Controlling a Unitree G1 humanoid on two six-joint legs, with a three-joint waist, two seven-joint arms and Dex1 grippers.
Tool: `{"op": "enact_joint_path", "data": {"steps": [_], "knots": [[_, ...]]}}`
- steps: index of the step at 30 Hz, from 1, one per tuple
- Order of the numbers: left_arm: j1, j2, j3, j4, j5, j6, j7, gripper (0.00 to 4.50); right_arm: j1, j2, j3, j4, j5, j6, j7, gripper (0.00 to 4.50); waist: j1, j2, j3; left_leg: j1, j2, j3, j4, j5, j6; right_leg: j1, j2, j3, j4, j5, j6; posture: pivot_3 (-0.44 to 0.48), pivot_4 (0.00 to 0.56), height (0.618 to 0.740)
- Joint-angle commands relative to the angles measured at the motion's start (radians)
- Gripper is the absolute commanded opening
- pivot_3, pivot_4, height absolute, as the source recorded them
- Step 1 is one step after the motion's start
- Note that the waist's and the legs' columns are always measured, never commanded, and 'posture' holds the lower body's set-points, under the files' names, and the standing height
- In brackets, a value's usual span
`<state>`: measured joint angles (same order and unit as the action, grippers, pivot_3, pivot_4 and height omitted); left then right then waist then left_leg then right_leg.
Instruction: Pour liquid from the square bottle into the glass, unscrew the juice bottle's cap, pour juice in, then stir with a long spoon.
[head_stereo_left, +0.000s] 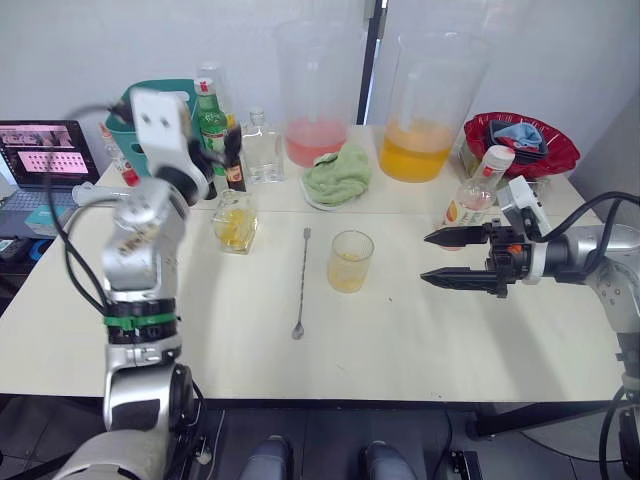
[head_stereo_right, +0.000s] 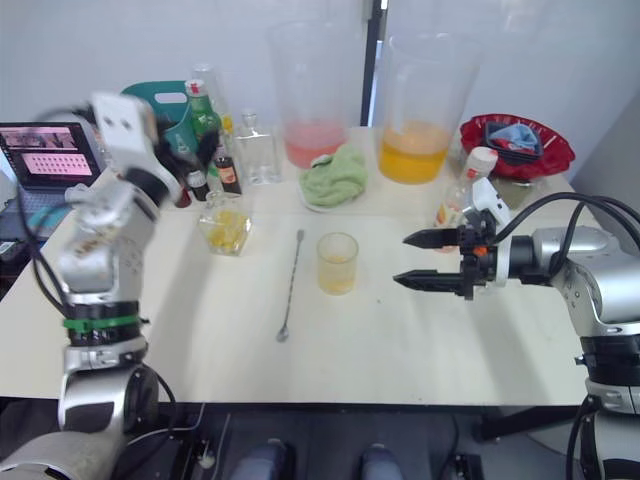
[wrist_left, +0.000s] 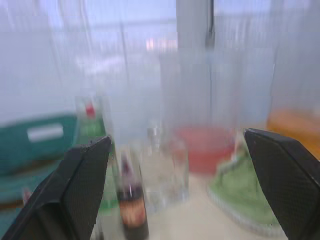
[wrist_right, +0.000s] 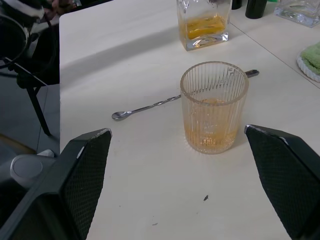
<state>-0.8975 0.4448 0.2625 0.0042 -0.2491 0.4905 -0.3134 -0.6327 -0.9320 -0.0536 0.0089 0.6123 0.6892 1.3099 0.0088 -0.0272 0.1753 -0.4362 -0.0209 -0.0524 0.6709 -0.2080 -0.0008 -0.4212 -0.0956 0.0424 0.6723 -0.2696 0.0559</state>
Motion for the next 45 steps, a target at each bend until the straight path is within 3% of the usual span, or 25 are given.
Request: {"op": "enact_joint_path", "data": {"steps": [1, 3, 5, 12, 15, 18, 20, 23, 26, 29, 31, 35, 45], "knots": [[-0.001, 0.106, -0.045, -0.152, -0.094, 0.066, -0.180, 4.48, -0.044, -0.002, -0.030, 0.015, 0.016, -0.007, 0.020, 4.50, -0.004, 0.000, 0.000, 0.000, 0.000, 0.000, 0.000, 0.000, 0.000, 0.000, 0.000, 0.000, 0.000, 0.000, 0.000, 0.000, 0.150, 0.740], [0.010, 0.178, -0.054, -0.227, -0.198, 0.192, -0.277, 4.48, -0.051, 0.001, -0.031, 0.022, 0.017, -0.009, 0.023, 4.50, -0.006, 0.000, 0.000, 0.000, 0.001, 0.000, -0.001, 0.000, 0.000, 0.000, 0.001, 0.000, 0.000, 0.000, 0.000, 0.000, 0.150, 0.740], [0.047, 0.225, -0.032, -0.288, -0.260, 0.215, -0.340, 4.48, -0.047, 0.004, -0.032, 0.024, 0.014, -0.014, 0.027, 4.50, -0.007, 0.000, 0.000, 0.000, 0.001, 0.000, -0.001, 0.000, 0.000, 0.000, 0.001, 0.000, 0.000, 0.000, 0.000, 0.000, 0.150, 0.740], [0.271, 0.381, -0.003, -0.441, -0.357, 0.284, -0.457, 4.48, 0.008, 0.043, -0.073, -0.011, 0.026, -0.026, -0.019, 4.50, -0.022, 0.000, 0.000, 0.001, 0.002, 0.000, -0.002, 0.000, 0.000, 0.000, 0.002, 0.000, 0.000, 0.000, 0.000, 0.000, 0.150, 0.740], [0.390, 0.336, 0.099, -0.493, -0.366, 0.310, -0.341, 4.48, 0.094, 0.079, -0.127, -0.021, 0.022, -0.073, -0.063, 4.50, -0.019, 0.000, 0.000, 0.002, 0.002, -0.001, -0.002, 0.000, 0.000, 0.001, 0.002, 0.000, 0.000, 0.000, 0.000, 0.000, 0.150, 0.740], [0.506, 0.303, 0.179, -0.500, -0.431, 0.316, -0.347, 4.48, 0.168, 0.117, -0.185, 0.002, 0.005, -0.151, -0.100, 4.50, -0.019, 0.000, 0.000, 0.002, 0.002, -0.001, -0.002, 0.000, 0.000, 0.001, 0.002, 0.001, 0.000, 0.000, 0.000, 0.000, 0.150, 0.740], [0.568, 0.289, 0.195, -0.495, -0.418, 0.225, -0.390, 4.48, 0.195, 0.135, -0.215, 0.022, 0.005, -0.181, -0.123, 4.50, -0.019, 0.000, 0.000, 0.003, 0.002, -0.001, -0.002, 0.000, 0.000, 0.001, 0.001, 0.001, 0.000, 0.000, 0.000, 0.000, 0.150, 0.740], [0.692, 0.308, 0.241, -0.449, -0.490, 0.263, -0.475, 4.48, 0.260, 0.147, -0.267, 0.124, -0.017, -0.265, -0.132, 4.50, -0.017, 0.000, 0.000, 0.004, 0.002, 0.000, -0.002, 0.000, 0.000, 0.003, 0.001, 0.002, 0.000, 0.000, 0.000, 0.000, 0.150, 0.740], [0.817, 0.332, 0.238, -0.438, -0.470, 0.218, -0.549, 4.48, 0.316, 0.149, -0.309, 0.203, -0.035, -0.351, -0.129, 4.50, -0.018, 0.001, -0.001, 0.009, 0.002, 0.002, -0.005, 0.000, 0.000, 0.006, 0.001, 0.002, -0.002, 0.000, 0.000, 0.000, 0.150, 0.740], [0.907, 0.313, 0.263, -0.369, -0.389, 0.042, -0.600, 4.48, 0.404, 0.150, -0.338, 0.264, -0.102, -0.496, -0.154, 4.50, -0.017, 0.002, -0.001, 0.017, 0.003, 0.002, -0.009, 0.000, 0.000, 0.016, 0.002, 0.001, -0.009, 0.000, -0.001, 0.000, 0.150, 0.740], [0.951, 0.288, 0.293, -0.317, -0.347, -0.108, -0.647, 4.48, 0.433, 0.159, -0.370, 0.283, -0.098, -0.538, -0.173, 4.50, -0.019, 0.002, -0.001, 0.020, 0.003, 0.003, -0.010, 0.000, 0.000, 0.019, 0.001, 0.001, -0.010, -0.001, -0.001, 0.000, 0.150, 0.740], [1.009, 0.254, 0.341, -0.221, -0.326, -0.249, -0.681, 4.48, 0.476, 0.171, -0.418, 0.318, -0.095, -0.598, -0.203, 4.50, -0.022, 0.002, -0.001, 0.022, 0.004, 0.004, -0.012, 0.000, 0.000, 0.020, 0.002, 0.002, -0.012, -0.001, -0.002, 0.000, 0.150, 0.740], [1.055, 0.231, 0.350, -0.118, -0.337, -0.342, -0.691, 4.48, 0.569, 0.198, -0.460, 0.331, -0.077, -0.653, -0.235, 4.50, -0.020, 0.002, -0.001, 0.030, 0.004, 0.002, -0.013, -0.001, 0.000, 0.031, 0.001, 0.000, -0.016, -0.002, -0.001, 0.000, 0.150, 0.740]]}}
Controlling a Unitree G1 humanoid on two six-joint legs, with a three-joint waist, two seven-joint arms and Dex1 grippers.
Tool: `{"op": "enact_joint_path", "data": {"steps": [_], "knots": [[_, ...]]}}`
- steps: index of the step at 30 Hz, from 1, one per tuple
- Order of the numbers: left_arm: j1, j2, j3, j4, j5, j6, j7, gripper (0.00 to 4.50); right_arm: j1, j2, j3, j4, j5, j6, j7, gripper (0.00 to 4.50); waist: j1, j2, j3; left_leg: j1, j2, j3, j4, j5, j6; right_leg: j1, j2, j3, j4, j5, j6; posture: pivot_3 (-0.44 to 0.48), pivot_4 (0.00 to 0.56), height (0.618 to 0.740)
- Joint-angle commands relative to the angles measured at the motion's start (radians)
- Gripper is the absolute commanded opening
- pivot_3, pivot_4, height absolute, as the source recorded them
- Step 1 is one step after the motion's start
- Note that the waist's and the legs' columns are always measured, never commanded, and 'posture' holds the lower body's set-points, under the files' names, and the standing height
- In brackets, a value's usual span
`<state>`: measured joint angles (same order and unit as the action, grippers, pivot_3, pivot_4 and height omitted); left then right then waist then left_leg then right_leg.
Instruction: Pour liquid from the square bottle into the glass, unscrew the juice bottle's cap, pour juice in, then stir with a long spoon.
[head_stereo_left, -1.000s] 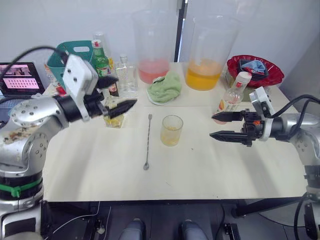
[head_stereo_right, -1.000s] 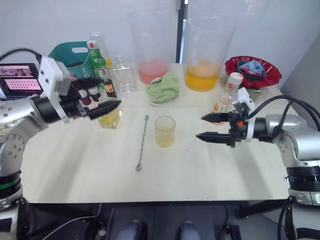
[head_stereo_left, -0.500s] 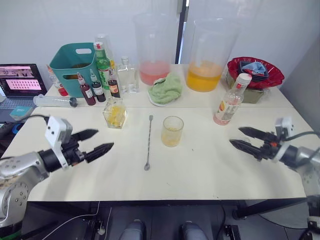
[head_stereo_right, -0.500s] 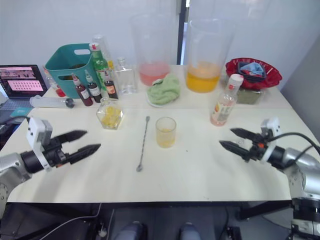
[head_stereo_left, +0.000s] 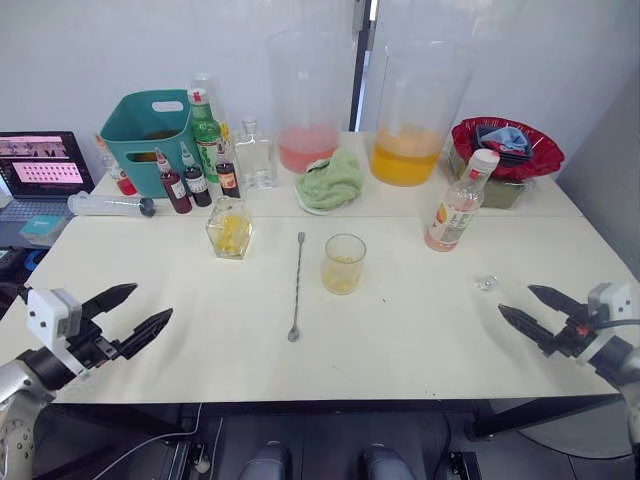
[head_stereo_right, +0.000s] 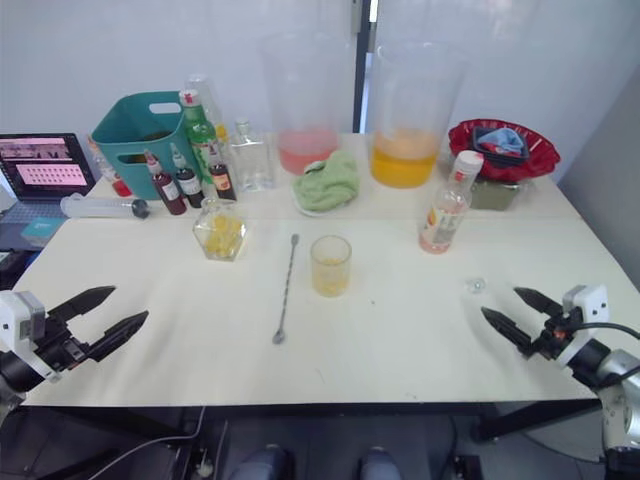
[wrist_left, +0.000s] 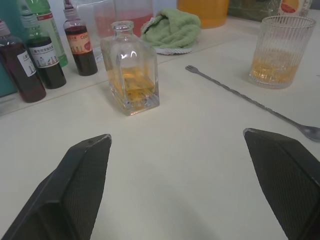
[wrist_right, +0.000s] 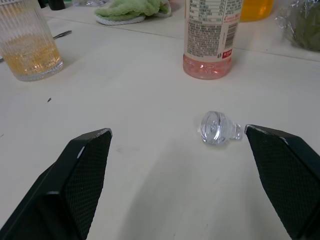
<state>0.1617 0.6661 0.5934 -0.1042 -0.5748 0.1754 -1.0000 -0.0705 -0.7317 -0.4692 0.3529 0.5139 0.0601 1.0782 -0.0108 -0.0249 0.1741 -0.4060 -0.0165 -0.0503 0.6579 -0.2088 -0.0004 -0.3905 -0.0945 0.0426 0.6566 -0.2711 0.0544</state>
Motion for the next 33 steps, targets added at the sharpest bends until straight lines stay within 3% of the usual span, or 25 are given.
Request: {"op": "enact_joint_path", "data": {"steps": [1, 10, 17, 21, 27, 33], "knots": [[-0.009, 0.014, 0.014, -0.008, -0.012, -0.026, -0.004, 4.48, 0.009, -0.001, -0.045, -0.013, 0.023, -0.024, -0.003, 4.50, 0.000, 0.000, 0.000, 0.002, 0.000, 0.000, 0.000, 0.000, 0.000, 0.002, 0.000, 0.000, -0.001, 0.000, 0.000, 0.000, 0.150, 0.740], [-0.176, 0.087, -0.057, -0.018, -0.116, 0.130, -0.032, 4.48, 0.037, 0.071, -0.048, -0.062, 0.038, -0.025, -0.061, 4.50, 0.000, 0.000, 0.000, 0.002, 0.000, -0.001, 0.000, 0.000, 0.000, 0.002, 0.000, 0.000, -0.001, 0.000, 0.000, 0.000, 0.150, 0.740], [-0.347, 0.140, -0.125, -0.133, -0.251, 0.291, -0.031, 4.48, 0.125, 0.185, -0.037, -0.215, 0.068, -0.001, -0.143, 4.50, -0.003, 0.001, -0.001, 0.002, 0.000, -0.003, 0.000, -0.001, 0.001, 0.002, 0.000, 0.000, 0.000, 0.000, 0.001, 0.000, 0.150, 0.740], [-0.404, 0.157, -0.171, -0.207, -0.301, 0.358, -0.027, 4.48, 0.109, 0.225, -0.016, -0.277, 0.070, 0.016, -0.214, 4.50, -0.004, 0.002, -0.001, 0.002, 0.000, -0.004, 0.000, -0.001, 0.001, 0.001, 0.000, 0.002, 0.000, 0.000, 0.000, 0.000, 0.150, 0.740], [-0.429, 0.167, -0.171, -0.274, -0.356, 0.413, -0.002, 4.48, -0.072, 0.178, 0.021, -0.237, 0.036, 0.073, -0.315, 4.50, -0.011, 0.003, -0.001, 0.002, 0.000, -0.003, -0.001, -0.001, 0.001, 0.001, 0.002, 0.002, 0.000, 0.000, 0.000, 0.000, 0.150, 0.740], [-0.402, 0.174, -0.150, -0.349, -0.392, 0.442, 0.028, 4.48, -0.344, 0.087, 0.080, -0.044, -0.019, 0.066, -0.277, 4.50, -0.004, 0.004, 0.000, 0.002, 0.000, 0.000, -0.001, -0.001, 0.001, 0.001, 0.001, 0.001, -0.001, 0.000, 0.000, 0.000, 0.150, 0.740]]}}
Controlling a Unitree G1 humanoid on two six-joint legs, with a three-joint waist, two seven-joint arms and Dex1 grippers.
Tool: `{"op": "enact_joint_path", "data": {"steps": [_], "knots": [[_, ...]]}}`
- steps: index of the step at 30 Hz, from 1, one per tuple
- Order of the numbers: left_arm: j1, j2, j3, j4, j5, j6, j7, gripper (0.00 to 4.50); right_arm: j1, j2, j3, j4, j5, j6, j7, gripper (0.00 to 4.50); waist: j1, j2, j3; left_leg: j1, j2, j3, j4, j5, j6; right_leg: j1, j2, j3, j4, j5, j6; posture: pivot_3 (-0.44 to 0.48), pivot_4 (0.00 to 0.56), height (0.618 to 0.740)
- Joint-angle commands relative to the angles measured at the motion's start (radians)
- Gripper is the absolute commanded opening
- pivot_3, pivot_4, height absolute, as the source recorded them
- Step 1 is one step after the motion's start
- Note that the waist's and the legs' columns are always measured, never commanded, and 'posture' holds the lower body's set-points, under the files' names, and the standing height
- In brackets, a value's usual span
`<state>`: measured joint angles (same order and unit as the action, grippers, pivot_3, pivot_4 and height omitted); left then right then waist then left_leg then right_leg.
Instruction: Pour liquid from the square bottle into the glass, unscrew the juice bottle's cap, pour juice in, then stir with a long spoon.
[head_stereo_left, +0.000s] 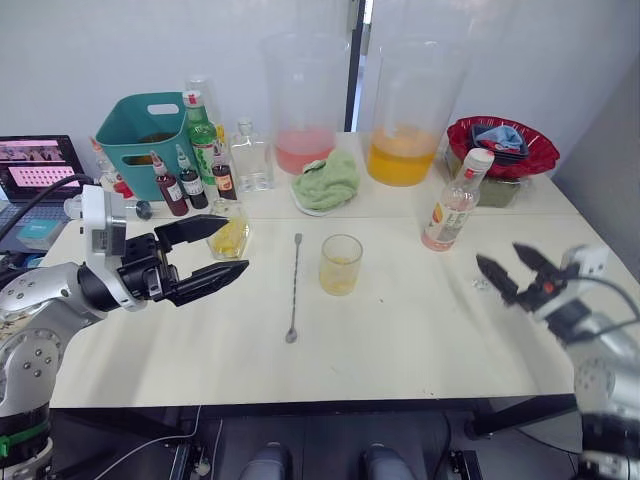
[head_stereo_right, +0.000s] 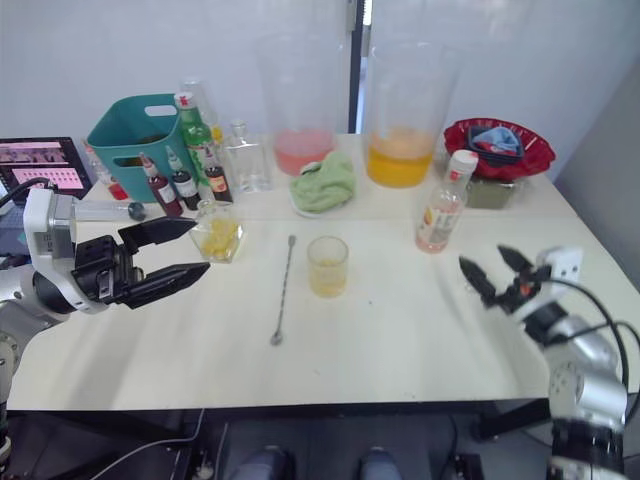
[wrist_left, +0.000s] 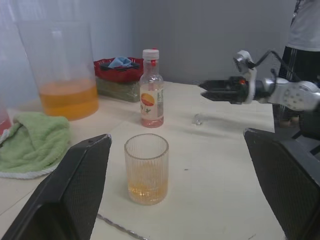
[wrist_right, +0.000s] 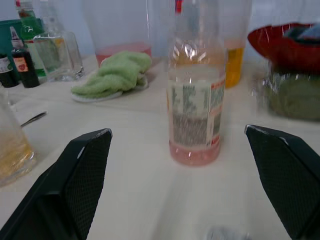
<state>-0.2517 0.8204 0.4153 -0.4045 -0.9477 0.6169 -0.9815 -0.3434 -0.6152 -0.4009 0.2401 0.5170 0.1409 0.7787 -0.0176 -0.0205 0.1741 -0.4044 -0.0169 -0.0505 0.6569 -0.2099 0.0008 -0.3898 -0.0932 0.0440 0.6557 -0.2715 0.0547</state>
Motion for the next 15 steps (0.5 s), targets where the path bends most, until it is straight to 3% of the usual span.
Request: {"op": "enact_joint_path", "data": {"steps": [1, 8, 15], "knots": [[0.016, 0.023, 0.027, -0.056, -0.010, -0.004, 0.009, 4.48, -0.130, -0.042, 0.023, 0.124, -0.032, -0.017, 0.037, 4.50, 0.003, 0.000, 0.000, 0.000, 0.000, 0.000, 0.000, 0.000, 0.000, 0.000, 0.000, -0.001, 0.000, 0.000, 0.000, 0.000, 0.150, 0.740], [0.036, 0.035, 0.061, -0.092, -0.008, -0.020, 0.037, 4.48, -0.466, -0.086, 0.095, 0.510, -0.135, -0.099, 0.109, 4.50, 0.000, 0.000, 0.001, -0.001, 0.000, 0.001, -0.001, 0.000, 0.000, 0.000, 0.000, 0.000, -0.002, 0.000, 0.000, 0.000, 0.150, 0.740], [0.062, 0.027, 0.102, -0.144, -0.022, -0.031, 0.069, 4.48, -0.685, -0.080, 0.140, 0.780, -0.209, -0.166, 0.152, 4.50, -0.005, 0.000, 0.001, -0.001, 0.000, 0.001, -0.007, 0.000, 0.000, -0.001, -0.001, 0.000, -0.007, 0.000, 0.000, 0.000, 0.150, 0.740]]}}
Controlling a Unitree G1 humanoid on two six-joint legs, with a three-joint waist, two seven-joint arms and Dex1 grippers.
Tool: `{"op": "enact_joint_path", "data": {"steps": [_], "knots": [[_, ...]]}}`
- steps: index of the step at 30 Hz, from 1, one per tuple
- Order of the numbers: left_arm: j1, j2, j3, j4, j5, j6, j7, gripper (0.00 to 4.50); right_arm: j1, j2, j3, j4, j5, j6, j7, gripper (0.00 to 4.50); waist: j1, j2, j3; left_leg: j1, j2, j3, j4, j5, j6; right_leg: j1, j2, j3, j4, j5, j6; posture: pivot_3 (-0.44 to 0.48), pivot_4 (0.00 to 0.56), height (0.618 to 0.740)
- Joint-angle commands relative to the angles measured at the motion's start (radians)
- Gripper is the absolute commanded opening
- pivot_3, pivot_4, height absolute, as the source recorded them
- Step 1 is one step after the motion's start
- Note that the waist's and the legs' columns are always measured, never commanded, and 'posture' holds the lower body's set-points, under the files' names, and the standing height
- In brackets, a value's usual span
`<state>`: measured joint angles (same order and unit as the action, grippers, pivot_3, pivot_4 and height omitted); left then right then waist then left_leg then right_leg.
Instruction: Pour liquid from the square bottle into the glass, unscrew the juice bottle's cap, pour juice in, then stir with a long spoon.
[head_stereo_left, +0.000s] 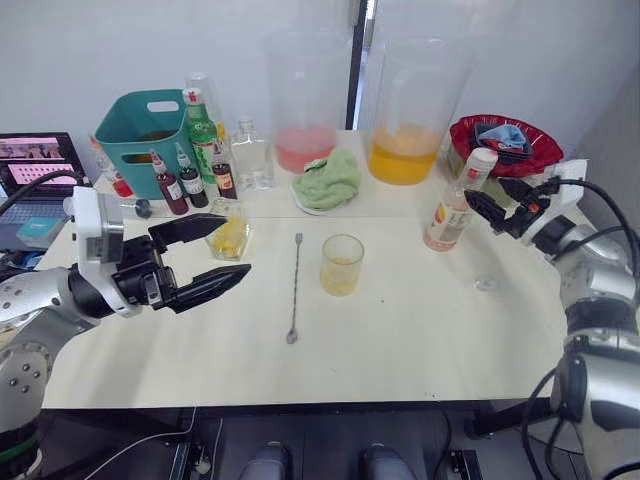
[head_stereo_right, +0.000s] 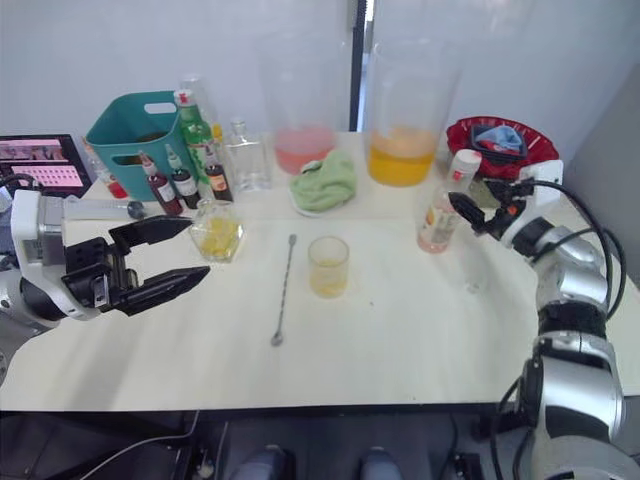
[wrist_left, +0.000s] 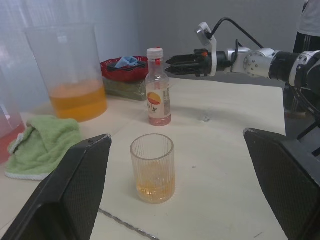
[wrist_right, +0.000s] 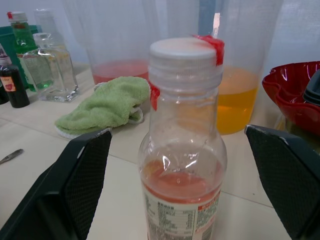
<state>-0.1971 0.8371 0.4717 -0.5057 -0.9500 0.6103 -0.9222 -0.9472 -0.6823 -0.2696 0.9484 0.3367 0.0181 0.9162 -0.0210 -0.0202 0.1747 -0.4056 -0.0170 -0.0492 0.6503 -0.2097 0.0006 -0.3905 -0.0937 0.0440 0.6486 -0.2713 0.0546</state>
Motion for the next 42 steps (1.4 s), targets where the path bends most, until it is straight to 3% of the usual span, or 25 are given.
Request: {"op": "enact_joint_path", "data": {"steps": [1, 10, 20, 22, 29, 33, 42], "knots": [[0.011, 0.011, 0.049, -0.046, -0.020, -0.025, 0.012, 4.48, -0.100, -0.010, 0.013, 0.097, -0.039, -0.053, 0.015, 4.50, -0.004, 0.000, 0.000, 0.000, 0.000, 0.000, -0.001, 0.000, 0.000, -0.001, 0.000, 0.000, 0.000, 0.000, 0.000, 0.000, 0.150, 0.740], [0.090, -0.013, 0.064, -0.091, 0.045, -0.094, 0.040, 4.48, -0.219, 0.023, 0.027, 0.256, -0.101, -0.101, -0.013, 4.50, -0.012, 0.000, 0.000, 0.000, 0.000, 0.000, -0.004, 0.000, 0.000, -0.001, 0.000, 0.000, -0.001, 0.000, 0.000, 0.000, 0.150, 0.740], [0.119, -0.031, 0.050, -0.099, 0.098, -0.163, 0.078, 4.50, -0.230, 0.047, 0.001, 0.277, -0.108, -0.140, -0.024, 1.36, -0.020, 0.000, 0.000, 0.000, 0.000, 0.000, -0.005, 0.000, 0.000, -0.002, 0.000, 0.000, -0.001, 0.000, 0.000, 0.000, 0.150, 0.740], [0.115, -0.033, 0.043, -0.095, 0.099, -0.166, 0.081, 4.50, -0.230, 0.048, 0.001, 0.277, -0.112, -0.145, -0.027, 1.07, -0.020, 0.000, 0.000, 0.000, 0.000, 0.000, -0.005, 0.000, 0.000, -0.002, 0.000, 0.000, -0.001, 0.000, 0.000, 0.000, 0.150, 0.740], [0.090, -0.035, -0.008, -0.069, 0.110, -0.180, 0.069, 4.50, -0.227, 0.021, -0.022, 0.224, -0.076, -0.119, 0.039, 1.04, -0.020, 0.001, 0.001, 0.000, 0.000, 0.000, -0.005, 0.000, 0.000, -0.002, 0.000, 0.000, -0.001, 0.000, 0.000, 0.000, 0.150, 0.740], [0.054, -0.039, -0.048, -0.035, 0.107, -0.185, 0.044, 4.50, -0.192, 0.001, -0.040, 0.108, -0.018, -0.034, 0.165, 1.04, -0.020, 0.002, 0.001, -0.001, -0.001, 0.000, -0.005, 0.000, -0.001, -0.003, -0.001, 0.000, -0.001, 0.000, 0.000, 0.000, 0.150, 0.740], [-0.055, -0.047, -0.165, 0.083, 0.133, -0.196, -0.062, 4.50, 0.158, -0.032, -0.054, -0.585, 0.179, 0.355, 0.210, 1.03, -0.012, 0.002, 0.001, -0.002, -0.001, -0.002, -0.005, 0.000, -0.001, -0.004, -0.001, 0.000, 0.000, 0.000, 0.000, 0.000, 0.150, 0.740]]}}
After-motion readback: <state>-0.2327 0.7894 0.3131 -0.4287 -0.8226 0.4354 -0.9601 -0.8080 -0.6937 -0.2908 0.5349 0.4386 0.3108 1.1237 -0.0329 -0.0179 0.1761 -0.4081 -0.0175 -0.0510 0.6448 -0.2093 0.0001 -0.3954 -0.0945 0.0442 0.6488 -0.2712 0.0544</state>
